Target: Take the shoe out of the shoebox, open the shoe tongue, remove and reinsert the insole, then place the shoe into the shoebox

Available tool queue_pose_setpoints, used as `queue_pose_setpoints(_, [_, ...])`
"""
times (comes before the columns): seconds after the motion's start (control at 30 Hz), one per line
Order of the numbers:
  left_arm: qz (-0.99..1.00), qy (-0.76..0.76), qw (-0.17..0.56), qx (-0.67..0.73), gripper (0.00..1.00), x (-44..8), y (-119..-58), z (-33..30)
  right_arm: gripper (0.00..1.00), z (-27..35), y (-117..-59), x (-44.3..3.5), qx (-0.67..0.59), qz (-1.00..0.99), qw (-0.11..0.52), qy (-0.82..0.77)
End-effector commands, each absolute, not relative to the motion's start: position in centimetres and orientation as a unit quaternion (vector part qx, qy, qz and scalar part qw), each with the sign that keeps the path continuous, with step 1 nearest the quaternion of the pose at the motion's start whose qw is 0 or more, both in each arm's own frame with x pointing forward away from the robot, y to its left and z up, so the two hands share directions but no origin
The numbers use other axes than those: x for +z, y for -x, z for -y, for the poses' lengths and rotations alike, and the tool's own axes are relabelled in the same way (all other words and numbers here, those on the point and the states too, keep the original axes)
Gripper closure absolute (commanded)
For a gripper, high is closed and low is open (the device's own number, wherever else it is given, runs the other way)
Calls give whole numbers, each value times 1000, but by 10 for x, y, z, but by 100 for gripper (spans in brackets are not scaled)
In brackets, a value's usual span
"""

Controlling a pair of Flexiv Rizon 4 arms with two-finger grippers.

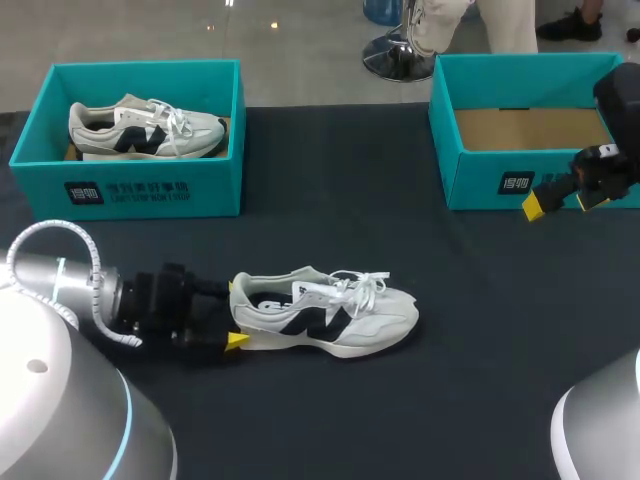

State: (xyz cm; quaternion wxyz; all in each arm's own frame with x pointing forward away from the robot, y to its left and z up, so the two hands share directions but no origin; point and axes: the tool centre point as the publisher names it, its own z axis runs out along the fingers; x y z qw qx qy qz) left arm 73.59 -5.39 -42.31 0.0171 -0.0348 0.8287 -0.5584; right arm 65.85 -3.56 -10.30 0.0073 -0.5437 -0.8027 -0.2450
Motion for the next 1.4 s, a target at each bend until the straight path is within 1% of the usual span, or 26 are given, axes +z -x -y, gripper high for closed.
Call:
queue_pose_setpoints(0.03, [-829, 36, 18, -558, 100, -425, -735, 57, 0, 34, -663, -102, -242, 803, 10, 544])
queue_pose_setpoints(0.23, [-830, 38, 19, -557, 100, -426, -735, 58, 0, 34, -663, -102, -242, 803, 10, 544])
queue_pose_setpoints(0.27, [-830, 38, 19, -557, 97, -426, -735, 58, 0, 34, -663, -102, -242, 803, 10, 544])
queue_pose_setpoints(0.33, [-830, 37, 19, -557, 78, -426, -735, 58, 0, 34, -663, -102, -242, 803, 10, 544])
queue_pose_setpoints(0.37, [-830, 37, 19, -556, 76, -426, -735, 58, 0, 34, -663, -102, -242, 803, 10, 544])
queue_pose_setpoints(0.4, [-830, 37, 19, -557, 71, -426, -735, 58, 0, 34, -663, -102, -242, 803, 10, 544])
queue_pose_setpoints(0.43, [-829, 36, 19, -557, 71, -426, -735, 59, 0, 34, -663, -102, -242, 803, 10, 544])
queue_pose_setpoints(0.5, [-829, 36, 19, -558, 100, -426, -735, 59, 0, 34, -663, -102, -242, 803, 10, 544])
queue_pose_setpoints(1.4, [-832, 24, 27, -554, 100, -425, -732, 58, 0, 34, -663, -102, -242, 803, 10, 544])
